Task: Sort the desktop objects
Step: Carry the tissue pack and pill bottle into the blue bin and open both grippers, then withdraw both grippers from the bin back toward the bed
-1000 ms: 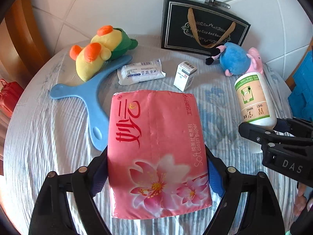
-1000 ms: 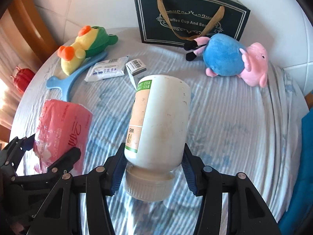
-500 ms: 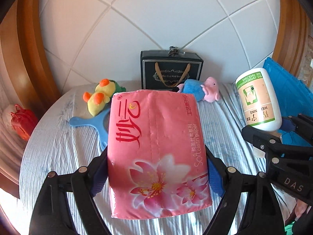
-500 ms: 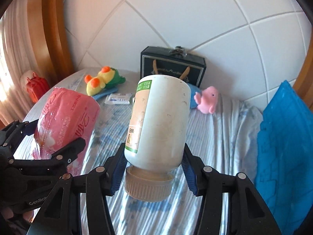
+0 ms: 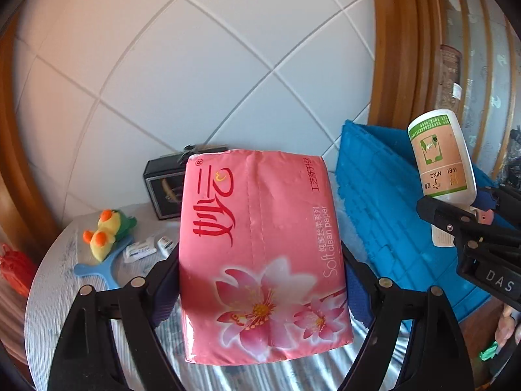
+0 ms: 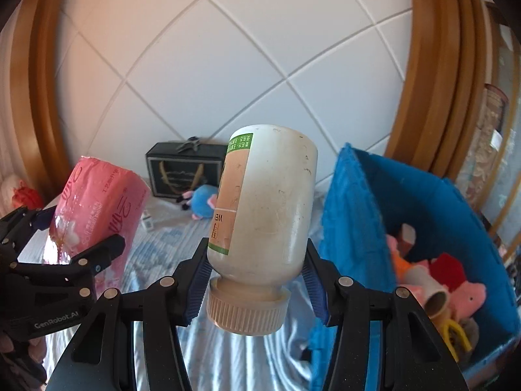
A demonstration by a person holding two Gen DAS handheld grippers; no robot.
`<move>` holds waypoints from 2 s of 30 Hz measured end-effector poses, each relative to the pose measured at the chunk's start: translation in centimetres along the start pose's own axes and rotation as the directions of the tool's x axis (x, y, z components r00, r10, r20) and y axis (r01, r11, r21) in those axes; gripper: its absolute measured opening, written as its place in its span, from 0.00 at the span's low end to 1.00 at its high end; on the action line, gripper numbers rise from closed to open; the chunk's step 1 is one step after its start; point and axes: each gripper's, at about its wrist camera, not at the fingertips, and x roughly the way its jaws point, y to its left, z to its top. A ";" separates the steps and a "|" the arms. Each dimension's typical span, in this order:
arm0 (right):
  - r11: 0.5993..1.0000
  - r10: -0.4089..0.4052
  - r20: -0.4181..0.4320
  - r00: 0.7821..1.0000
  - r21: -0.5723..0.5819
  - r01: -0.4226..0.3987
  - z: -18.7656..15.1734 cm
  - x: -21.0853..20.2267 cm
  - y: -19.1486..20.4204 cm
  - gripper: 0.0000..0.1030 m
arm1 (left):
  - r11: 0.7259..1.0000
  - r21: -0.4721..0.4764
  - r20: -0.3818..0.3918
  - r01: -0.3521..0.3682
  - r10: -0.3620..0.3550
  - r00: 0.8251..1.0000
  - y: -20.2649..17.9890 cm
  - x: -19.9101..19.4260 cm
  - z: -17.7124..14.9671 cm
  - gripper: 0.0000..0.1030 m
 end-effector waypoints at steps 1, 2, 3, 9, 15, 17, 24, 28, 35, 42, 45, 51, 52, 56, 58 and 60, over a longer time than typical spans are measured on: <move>1.000 -0.025 0.009 1.000 0.013 0.024 -0.1 -0.6 -1.8 0.51 | 1.000 0.015 0.013 0.021 -0.021 1.000 -1.7 -0.2 0.7 0.82; 0.998 -0.051 0.017 0.999 0.028 0.051 -0.2 -1.3 -3.7 0.51 | 0.999 0.028 0.023 0.042 -0.042 0.999 -3.3 -0.3 1.4 0.82; 0.996 -0.075 0.021 0.997 0.040 0.074 -0.1 -1.8 -5.3 0.51 | 0.997 0.040 0.033 0.063 -0.065 0.997 -5.1 -0.3 2.0 0.82; 0.970 -0.223 0.004 0.975 0.103 0.221 -1.9 -3.7 -15.6 0.51 | 0.973 0.121 0.037 0.196 -0.202 0.979 -15.5 0.3 4.3 0.82; 0.932 -0.325 -0.059 0.944 0.146 0.331 -4.8 -4.9 -24.4 0.51 | 0.931 0.210 -0.022 0.298 -0.300 0.954 -25.4 1.3 4.4 0.82; 0.921 -0.348 -0.082 0.934 0.157 0.357 -5.8 -5.3 -27.2 0.51 | 0.917 0.234 -0.044 0.322 -0.321 0.946 -28.1 1.5 4.1 0.82; 0.894 -0.380 -0.179 0.907 0.181 0.410 -9.2 -4.3 -33.6 0.51 | 0.884 0.264 -0.139 0.386 -0.361 0.922 -34.5 4.0 2.8 0.82; 0.895 -0.368 -0.222 0.903 0.178 0.408 -10.2 -2.5 -36.3 0.51 | 0.874 0.281 -0.184 0.396 -0.356 0.916 -37.0 5.4 1.9 0.82; 0.908 -0.340 -0.290 0.895 0.147 0.393 -12.1 -0.4 -37.7 0.51 | 0.878 0.288 -0.221 0.381 -0.326 0.919 -38.6 6.7 1.1 0.82; 0.917 -0.323 -0.349 0.880 0.116 0.383 -13.0 0.4 -36.9 0.51 | 0.891 0.287 -0.230 0.353 -0.293 0.928 -39.0 6.8 1.1 0.85; 0.923 -0.314 -0.378 0.871 0.091 0.373 -13.3 0.8 -36.8 0.53 | 0.891 0.288 -0.237 0.352 -0.290 0.927 -39.0 6.6 1.0 0.87; 0.932 -0.299 -0.386 0.873 0.078 0.354 -13.2 0.4 -36.3 0.79 | 0.887 0.283 -0.248 0.365 -0.299 0.921 -38.7 6.3 1.0 0.87; 0.933 -0.295 -0.383 0.875 0.080 0.350 -13.3 0.3 -36.3 0.82 | 0.887 0.282 -0.241 0.366 -0.304 0.922 -38.6 6.0 0.9 0.87; 0.935 -0.289 -0.379 0.879 0.085 0.343 -13.1 -0.1 -36.1 0.94 | 0.888 0.288 -0.188 0.358 -0.315 0.930 -37.9 4.3 1.3 0.87; 0.935 -0.299 -0.374 0.878 0.070 0.348 -13.1 -0.4 -35.8 0.97 | 0.890 0.287 -0.170 0.355 -0.317 0.933 -37.4 3.7 1.5 0.87; 0.928 -0.329 -0.374 0.867 0.044 0.371 -13.1 -0.8 -35.6 1.00 | 0.894 0.281 -0.158 0.350 -0.317 0.935 -36.7 3.3 1.6 0.87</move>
